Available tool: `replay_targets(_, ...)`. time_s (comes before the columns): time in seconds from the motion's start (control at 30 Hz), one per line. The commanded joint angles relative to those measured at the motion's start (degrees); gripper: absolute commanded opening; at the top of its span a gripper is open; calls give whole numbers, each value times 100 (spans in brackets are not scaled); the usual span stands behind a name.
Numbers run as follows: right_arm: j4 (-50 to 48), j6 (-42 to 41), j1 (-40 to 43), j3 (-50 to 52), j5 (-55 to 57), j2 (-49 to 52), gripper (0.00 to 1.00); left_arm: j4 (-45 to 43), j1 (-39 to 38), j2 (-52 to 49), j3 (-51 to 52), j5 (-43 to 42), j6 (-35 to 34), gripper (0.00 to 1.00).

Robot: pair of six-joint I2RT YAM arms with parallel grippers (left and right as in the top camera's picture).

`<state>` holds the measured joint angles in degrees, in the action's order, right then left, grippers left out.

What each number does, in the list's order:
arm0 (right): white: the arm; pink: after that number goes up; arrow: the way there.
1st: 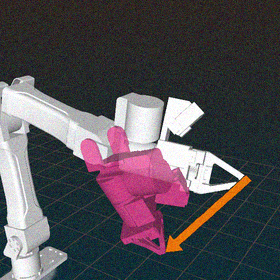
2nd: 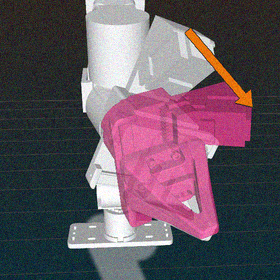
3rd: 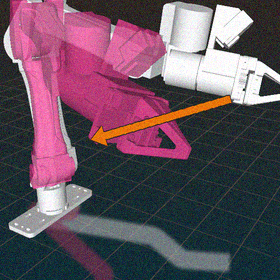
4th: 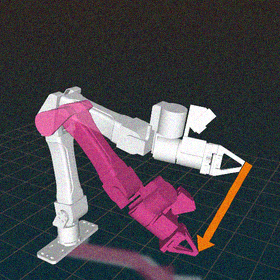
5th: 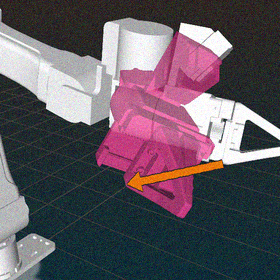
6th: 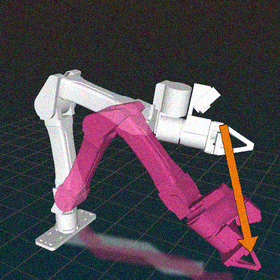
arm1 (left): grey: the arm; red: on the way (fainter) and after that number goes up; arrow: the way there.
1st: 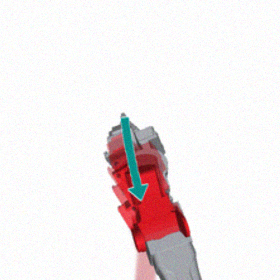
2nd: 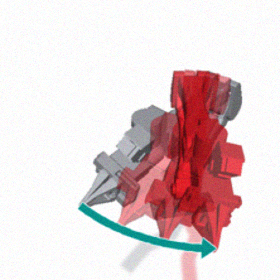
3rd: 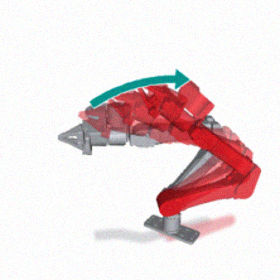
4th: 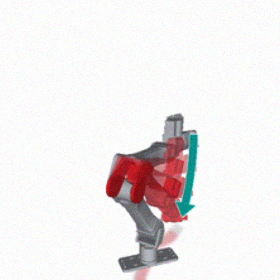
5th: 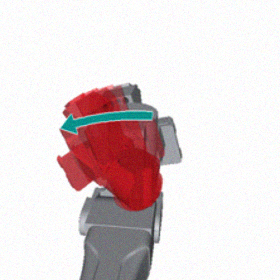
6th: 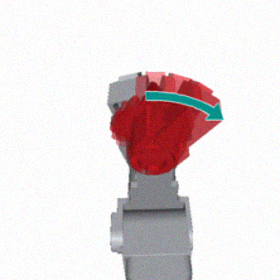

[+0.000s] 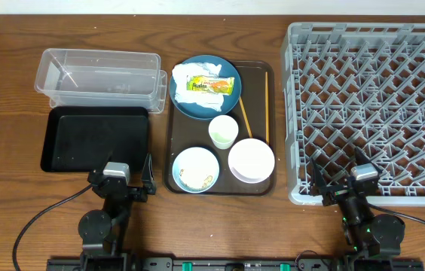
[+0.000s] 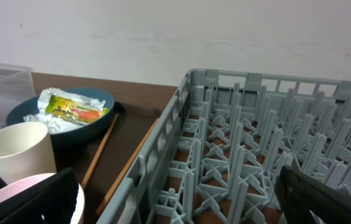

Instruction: Sort waste into correct bins and load items into the dishwasher rack

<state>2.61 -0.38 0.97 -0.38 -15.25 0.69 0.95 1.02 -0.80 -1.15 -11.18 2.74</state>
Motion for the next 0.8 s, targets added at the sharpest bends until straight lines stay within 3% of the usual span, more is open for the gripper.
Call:
replay_targets(0.0, 20, 24, -63, 7, -22, -4, 99, 201, -17, 57, 90, -31, -90, 88)
replay_targets(0.63, 20, 24, -63, 7, -22, -4, 99, 203, -17, 57, 90, -31, -90, 88)
replay_targets(0.77, 20, 24, -63, 7, -22, -4, 99, -131, -20, 57, 90, -101, -122, 88)
